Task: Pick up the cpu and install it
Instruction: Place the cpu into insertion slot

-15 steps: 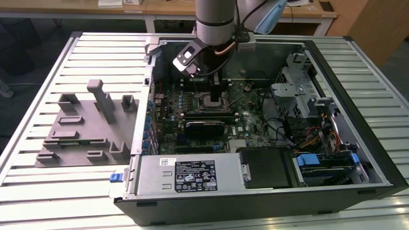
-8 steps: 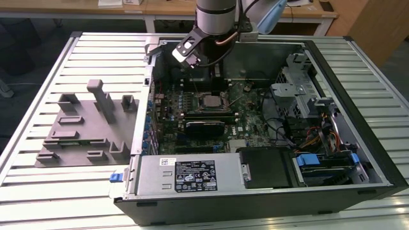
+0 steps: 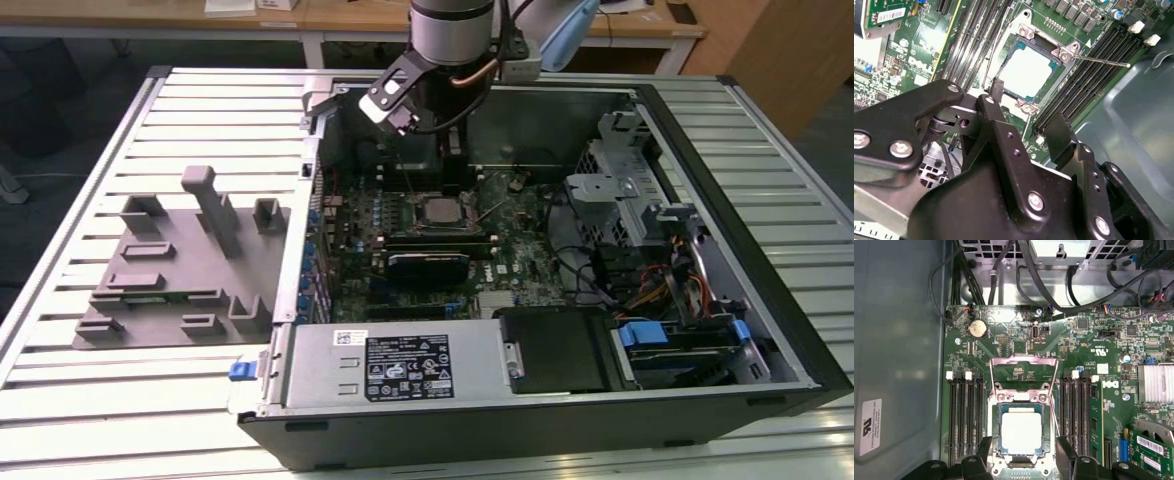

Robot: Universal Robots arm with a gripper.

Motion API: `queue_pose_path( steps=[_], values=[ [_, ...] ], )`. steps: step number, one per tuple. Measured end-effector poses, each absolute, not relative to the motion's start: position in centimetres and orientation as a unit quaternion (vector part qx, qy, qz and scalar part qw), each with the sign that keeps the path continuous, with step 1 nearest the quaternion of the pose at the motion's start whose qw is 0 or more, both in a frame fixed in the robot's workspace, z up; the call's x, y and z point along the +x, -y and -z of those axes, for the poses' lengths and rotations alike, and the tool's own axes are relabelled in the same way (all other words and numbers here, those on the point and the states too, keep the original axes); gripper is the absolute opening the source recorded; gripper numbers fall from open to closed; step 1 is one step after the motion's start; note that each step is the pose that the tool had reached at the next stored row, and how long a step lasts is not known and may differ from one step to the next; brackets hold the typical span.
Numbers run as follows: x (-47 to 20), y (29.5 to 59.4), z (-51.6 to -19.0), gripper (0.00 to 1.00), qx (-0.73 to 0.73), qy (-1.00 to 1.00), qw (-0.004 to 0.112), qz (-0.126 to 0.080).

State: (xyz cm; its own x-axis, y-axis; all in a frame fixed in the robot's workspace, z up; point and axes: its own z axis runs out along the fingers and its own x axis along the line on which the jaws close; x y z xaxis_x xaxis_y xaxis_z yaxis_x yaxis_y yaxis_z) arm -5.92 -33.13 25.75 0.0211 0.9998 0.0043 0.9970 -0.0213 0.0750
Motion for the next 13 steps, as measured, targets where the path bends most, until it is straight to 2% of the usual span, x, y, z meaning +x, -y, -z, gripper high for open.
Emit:
queue_pose_path(
  steps=[4, 5, 6, 9, 10, 12, 13],
  values=[
    [-5.92, 33.13, -25.75, 0.60, 0.714, -0.699, 0.025, -0.028],
    [-5.92, 33.13, -25.75, 0.53, 0.714, -0.699, 0.025, -0.028],
    [-5.92, 33.13, -25.75, 0.53, 0.714, -0.699, 0.025, -0.028],
    [-5.92, 33.13, -25.75, 0.36, 0.714, -0.699, 0.025, -0.028],
    [-5.92, 33.13, -25.75, 0.36, 0.714, -0.699, 0.025, -0.028],
    [-5.93, 33.13, -25.75, 0.24, 0.715, -0.699, 0.025, -0.028],
    [-5.93, 33.13, -25.75, 0.24, 0.715, -0.699, 0.025, -0.028]
  ],
)
